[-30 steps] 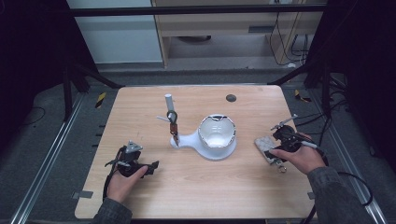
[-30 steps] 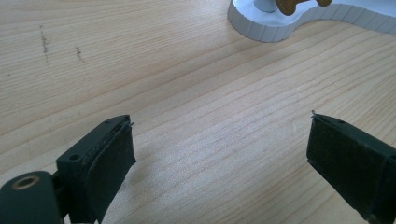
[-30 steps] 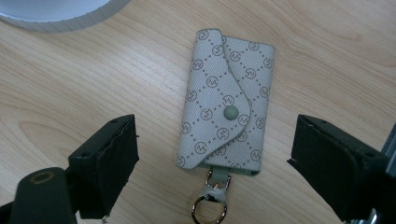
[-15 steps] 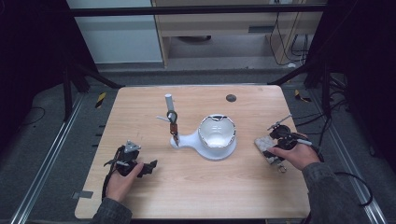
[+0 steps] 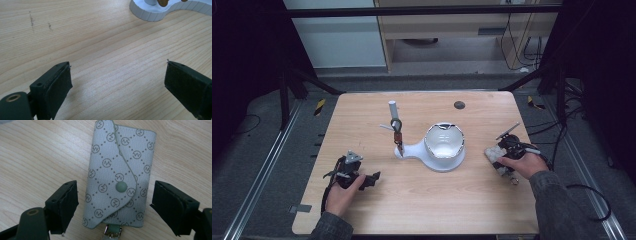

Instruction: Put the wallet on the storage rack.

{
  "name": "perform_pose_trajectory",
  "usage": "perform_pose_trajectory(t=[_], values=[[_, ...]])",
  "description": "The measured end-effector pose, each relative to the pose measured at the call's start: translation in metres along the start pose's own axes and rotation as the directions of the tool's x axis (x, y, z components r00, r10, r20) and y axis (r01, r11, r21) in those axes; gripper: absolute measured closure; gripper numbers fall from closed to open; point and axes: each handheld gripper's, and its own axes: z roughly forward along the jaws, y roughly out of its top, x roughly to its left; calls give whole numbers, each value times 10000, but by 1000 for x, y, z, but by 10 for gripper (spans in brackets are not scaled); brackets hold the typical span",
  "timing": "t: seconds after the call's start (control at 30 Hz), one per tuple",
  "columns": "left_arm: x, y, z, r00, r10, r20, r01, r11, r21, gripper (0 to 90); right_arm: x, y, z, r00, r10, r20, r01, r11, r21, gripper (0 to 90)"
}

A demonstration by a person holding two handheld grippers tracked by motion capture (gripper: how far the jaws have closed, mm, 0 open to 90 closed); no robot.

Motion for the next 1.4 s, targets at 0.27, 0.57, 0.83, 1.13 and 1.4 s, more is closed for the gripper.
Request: perform_pose_trajectory(t=[0.27,0.57,0.83,1.13,1.4], values=[[-1,0,1,10000,41,66,-42,10000,31,70,-1,5,9,9998,165,-75,-162,9993,322,217],[-2,0,1,9999,106,92,-106,9999,52,71,-2,2,12,9997,231,-81,-228,9988,428,216],[-3,0,1,9999,119,103,-120,9999,72,74,-6,-6,15,9987,466,-208,-457,9980,429,220],[-4,1,2,9998,161,124,-162,9998,99,75,-7,-5,18,9974,635,-349,-612,9961,641,229],[-4,1,2,9997,181,135,-182,9998,100,75,-7,-5,19,9968,696,-386,-664,9947,780,242]])
